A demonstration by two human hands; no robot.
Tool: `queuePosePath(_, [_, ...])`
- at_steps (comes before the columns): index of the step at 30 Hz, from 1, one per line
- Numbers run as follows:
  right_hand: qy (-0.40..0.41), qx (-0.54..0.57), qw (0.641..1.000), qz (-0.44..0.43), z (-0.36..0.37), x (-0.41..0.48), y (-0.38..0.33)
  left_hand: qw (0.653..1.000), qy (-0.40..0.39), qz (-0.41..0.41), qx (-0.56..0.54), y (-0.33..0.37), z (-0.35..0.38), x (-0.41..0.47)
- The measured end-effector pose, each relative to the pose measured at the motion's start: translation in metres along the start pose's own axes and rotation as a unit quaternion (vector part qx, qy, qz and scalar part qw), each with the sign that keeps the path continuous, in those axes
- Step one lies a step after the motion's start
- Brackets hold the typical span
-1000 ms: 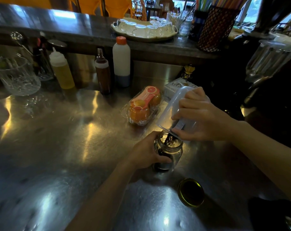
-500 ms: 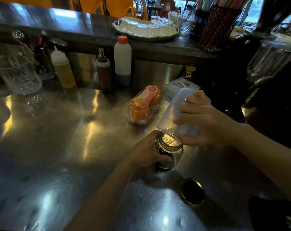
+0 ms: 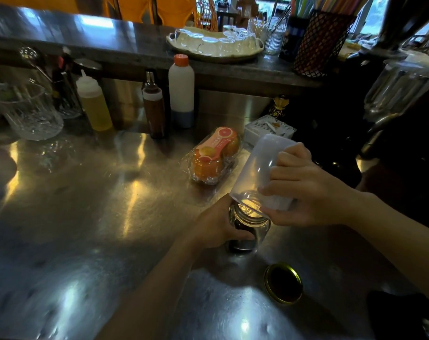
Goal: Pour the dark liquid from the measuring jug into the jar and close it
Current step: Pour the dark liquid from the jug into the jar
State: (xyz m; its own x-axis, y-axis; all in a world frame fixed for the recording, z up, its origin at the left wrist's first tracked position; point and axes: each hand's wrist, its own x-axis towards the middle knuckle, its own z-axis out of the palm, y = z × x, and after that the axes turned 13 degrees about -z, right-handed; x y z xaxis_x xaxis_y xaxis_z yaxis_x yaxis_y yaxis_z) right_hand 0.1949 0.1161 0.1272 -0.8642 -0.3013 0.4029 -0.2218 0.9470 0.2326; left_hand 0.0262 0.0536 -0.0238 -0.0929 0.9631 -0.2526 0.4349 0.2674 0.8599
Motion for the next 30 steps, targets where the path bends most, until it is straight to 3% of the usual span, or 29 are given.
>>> queuePosePath(4, [0.020, -0.015, 1.000, 0.013, 0.001, -0.003, -0.003, 1.000, 0.006, 0.003, 0.010, -0.001, 0.000, 0.000])
queuePosePath(7, [0.027, 0.036, 0.998, 0.040, 0.000, -0.004, -0.004, 1.000, 0.004, 0.019, 0.013, -0.001, -0.001, 0.001])
queuePosePath(11, [0.092, 0.013, 0.990, 0.105, 0.003, -0.013, -0.006, 1.000, -0.004, 0.001, -0.022, 0.003, -0.001, -0.002])
queuePosePath(14, [0.166, 0.051, 0.963, 0.208, 0.010, -0.026, -0.010, 1.000, -0.007, 0.003, -0.023, 0.003, 0.000, -0.002])
queuePosePath(16, [0.228, 0.093, 0.914, 0.321, 0.016, -0.037, -0.015, 1.000, -0.004, 0.003, -0.015, 0.002, 0.000, -0.002])
queuePosePath(20, [0.380, 0.225, 0.732, 0.519, 0.026, -0.052, -0.022, 0.999, -0.014, -0.001, -0.053, -0.004, 0.004, 0.001])
queuePosePath(23, [0.450, 0.247, 0.633, 0.579, 0.034, -0.062, -0.024, 0.997, -0.015, 0.003, -0.070, -0.010, 0.007, 0.006])
queuePosePath(30, [0.574, 0.252, 0.463, 0.627, 0.061, -0.080, -0.025, 0.999, -0.013, -0.001, -0.051, -0.008, 0.007, 0.007])
